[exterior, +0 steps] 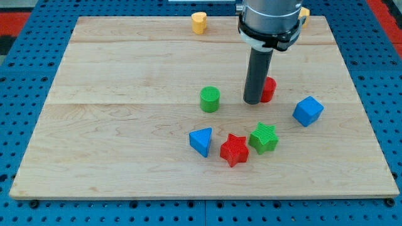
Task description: Push the green circle towards the center of the board
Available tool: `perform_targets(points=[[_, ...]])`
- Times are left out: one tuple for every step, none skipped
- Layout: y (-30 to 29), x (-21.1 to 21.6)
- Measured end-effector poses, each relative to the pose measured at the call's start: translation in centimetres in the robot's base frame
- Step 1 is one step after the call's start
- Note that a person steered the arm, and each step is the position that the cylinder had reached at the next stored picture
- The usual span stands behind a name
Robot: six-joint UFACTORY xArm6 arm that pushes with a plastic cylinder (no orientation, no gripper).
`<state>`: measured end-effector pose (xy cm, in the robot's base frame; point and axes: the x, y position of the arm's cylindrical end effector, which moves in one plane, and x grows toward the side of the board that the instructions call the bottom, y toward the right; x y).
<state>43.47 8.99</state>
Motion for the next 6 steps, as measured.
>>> perform_targets(points=[[-0.1,2.8],[-1.4,5.8],[-6.1,4.1],[-6.7,1.7],[-7.9,0.8],[-8.1,0.6]])
